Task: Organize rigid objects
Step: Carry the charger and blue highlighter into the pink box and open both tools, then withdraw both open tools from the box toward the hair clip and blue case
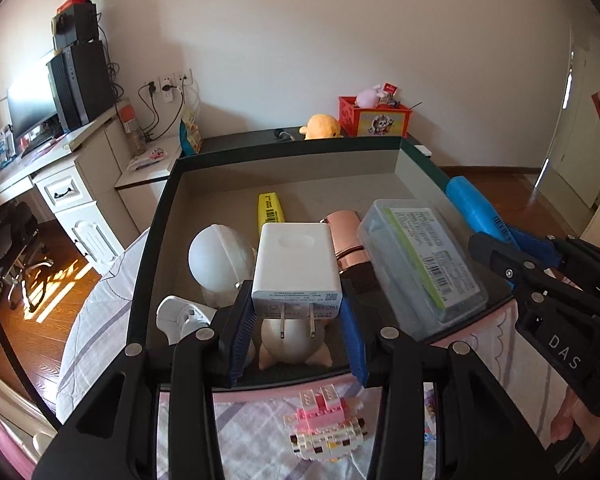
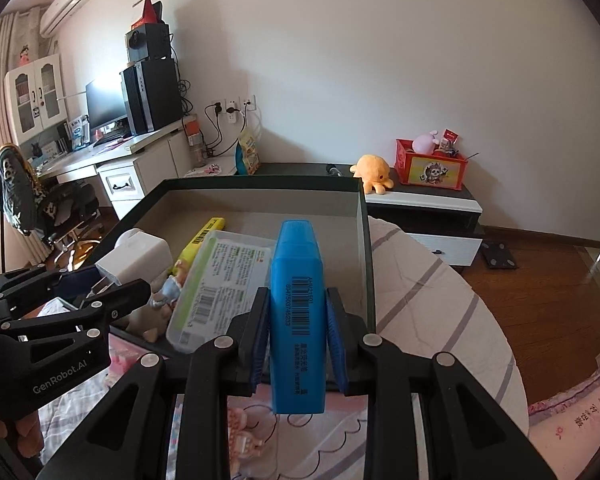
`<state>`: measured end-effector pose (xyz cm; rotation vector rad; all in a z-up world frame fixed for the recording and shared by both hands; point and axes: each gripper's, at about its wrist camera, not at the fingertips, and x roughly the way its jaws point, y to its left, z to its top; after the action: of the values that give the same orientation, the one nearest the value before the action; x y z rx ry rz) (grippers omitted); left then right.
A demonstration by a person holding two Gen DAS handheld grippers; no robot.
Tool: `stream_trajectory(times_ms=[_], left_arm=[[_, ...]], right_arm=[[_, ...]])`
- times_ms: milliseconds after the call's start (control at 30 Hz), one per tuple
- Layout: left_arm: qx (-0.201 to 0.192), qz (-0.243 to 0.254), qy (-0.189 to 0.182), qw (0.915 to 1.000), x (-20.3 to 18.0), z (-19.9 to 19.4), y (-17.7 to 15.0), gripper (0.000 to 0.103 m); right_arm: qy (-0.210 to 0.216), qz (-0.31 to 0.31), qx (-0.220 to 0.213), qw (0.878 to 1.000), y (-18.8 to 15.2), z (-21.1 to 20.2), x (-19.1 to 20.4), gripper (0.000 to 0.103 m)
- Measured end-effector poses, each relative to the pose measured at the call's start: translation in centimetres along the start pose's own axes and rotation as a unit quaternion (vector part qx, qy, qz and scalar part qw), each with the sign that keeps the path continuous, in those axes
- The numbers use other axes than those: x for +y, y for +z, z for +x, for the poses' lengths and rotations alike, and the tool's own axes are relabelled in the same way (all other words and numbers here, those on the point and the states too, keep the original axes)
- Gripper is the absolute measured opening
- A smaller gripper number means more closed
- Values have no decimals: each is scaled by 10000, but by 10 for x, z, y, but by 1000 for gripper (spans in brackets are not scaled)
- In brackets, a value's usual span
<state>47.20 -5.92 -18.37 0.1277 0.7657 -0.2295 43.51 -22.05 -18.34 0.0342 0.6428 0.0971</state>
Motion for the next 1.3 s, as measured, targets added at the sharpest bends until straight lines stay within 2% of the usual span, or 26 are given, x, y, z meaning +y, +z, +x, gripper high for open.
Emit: stream_trajectory(times_ms=[33, 100, 133, 167, 200, 233, 267, 300, 500, 667, 733, 800, 1000, 1300], left_arm=[[-8, -14, 17, 10000, 1, 3, -1, 41], [-57, -70, 5, 10000, 2, 4, -1, 47], [-69, -117, -8, 9999, 3, 4, -1, 53], [-69, -158, -7, 9999, 4, 4, -2, 68], [-115, -186, 27, 9998, 5, 1, -3, 75], [-206, -199, 57, 9996, 5, -4, -4, 76], [-264, -205, 81, 9994, 5, -9, -5, 79], [-313, -236, 103, 9992, 6, -16, -7, 83], [-894, -523, 314, 9941, 15, -81, -30, 100], [-1437, -602, 641, 9857, 13, -147, -60, 103], [-1598, -658, 874, 9811, 11, -172, -71, 103], [-1818, -692, 967, 9761, 10, -195, -82, 103], [-2102, -712, 1063, 9693, 4, -250, -112, 103], [-2418, -600, 1063, 9626, -12, -303, -136, 103]], right_arm=[[17, -1, 48, 10000, 1, 5, 0, 27], [54, 48, 9, 10000, 2, 12, -1, 27], [37, 55, -12, 10000, 2, 13, -2, 28], [57, 84, -30, 9999, 3, 14, -3, 28], [87, 119, -39, 9999, 3, 14, -4, 36], [105, 151, -25, 9998, 2, 13, -5, 44], [69, 172, -10, 9998, 1, 11, -5, 66], [44, 172, -39, 9998, 0, 8, -5, 78], [134, 133, -384, 9991, -9, -47, 6, 81], [160, 149, -821, 9964, -23, -118, 29, 87], [150, 109, -987, 9949, -31, -144, 42, 93], [105, 58, -1131, 9935, -38, -168, 52, 103], [40, -86, -1475, 9890, -59, -233, 72, 103], [-12, -66, -1756, 9844, -82, -295, 81, 103]])
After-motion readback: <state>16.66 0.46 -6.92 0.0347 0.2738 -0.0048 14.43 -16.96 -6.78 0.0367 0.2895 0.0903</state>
